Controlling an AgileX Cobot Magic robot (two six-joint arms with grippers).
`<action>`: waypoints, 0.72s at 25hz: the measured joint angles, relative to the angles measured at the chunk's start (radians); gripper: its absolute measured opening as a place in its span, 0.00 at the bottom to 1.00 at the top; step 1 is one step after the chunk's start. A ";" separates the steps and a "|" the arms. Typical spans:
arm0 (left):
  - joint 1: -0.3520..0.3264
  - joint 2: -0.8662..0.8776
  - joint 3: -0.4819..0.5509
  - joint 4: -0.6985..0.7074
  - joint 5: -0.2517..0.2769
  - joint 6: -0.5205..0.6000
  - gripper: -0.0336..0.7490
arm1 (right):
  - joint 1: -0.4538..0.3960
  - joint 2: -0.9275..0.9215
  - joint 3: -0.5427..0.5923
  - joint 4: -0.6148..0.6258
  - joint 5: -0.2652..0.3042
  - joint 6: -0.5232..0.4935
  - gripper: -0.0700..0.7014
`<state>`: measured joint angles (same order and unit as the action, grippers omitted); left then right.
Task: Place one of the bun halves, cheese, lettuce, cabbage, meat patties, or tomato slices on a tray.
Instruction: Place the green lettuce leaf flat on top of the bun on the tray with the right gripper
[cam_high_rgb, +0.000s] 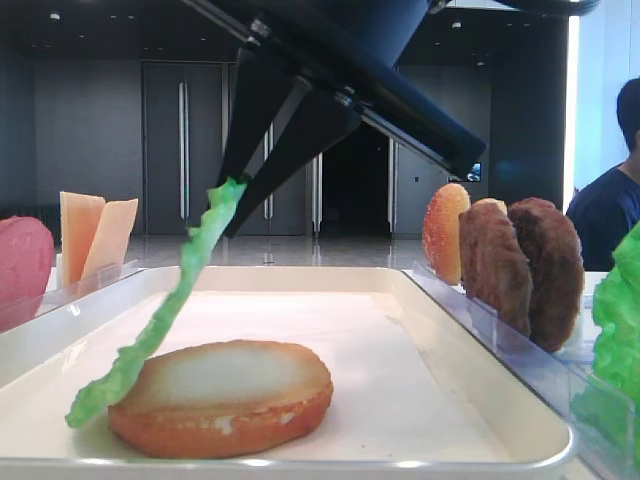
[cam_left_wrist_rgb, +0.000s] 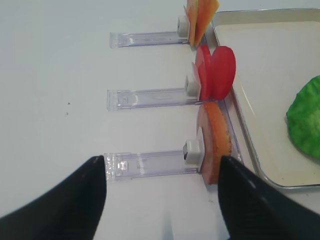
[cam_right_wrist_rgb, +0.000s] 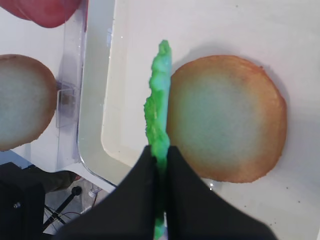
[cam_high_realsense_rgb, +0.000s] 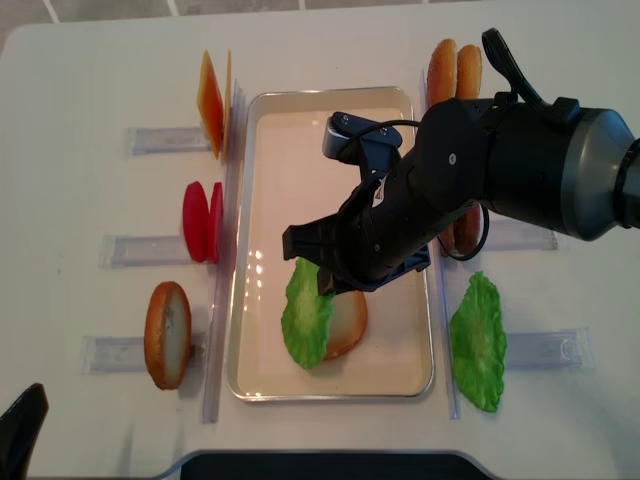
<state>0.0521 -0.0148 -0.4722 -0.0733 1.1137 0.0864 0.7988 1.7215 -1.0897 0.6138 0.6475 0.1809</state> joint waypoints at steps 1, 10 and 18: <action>0.000 0.000 0.000 0.000 0.000 0.000 0.73 | 0.000 0.000 0.000 0.000 0.000 0.000 0.13; 0.000 0.000 0.000 0.000 0.000 0.002 0.73 | 0.000 0.000 0.000 -0.011 0.003 -0.001 0.21; 0.000 0.000 0.000 0.000 0.000 0.002 0.73 | 0.000 0.000 0.000 -0.026 0.003 -0.003 0.31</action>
<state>0.0521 -0.0148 -0.4722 -0.0733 1.1137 0.0883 0.7988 1.7215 -1.0897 0.5874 0.6504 0.1781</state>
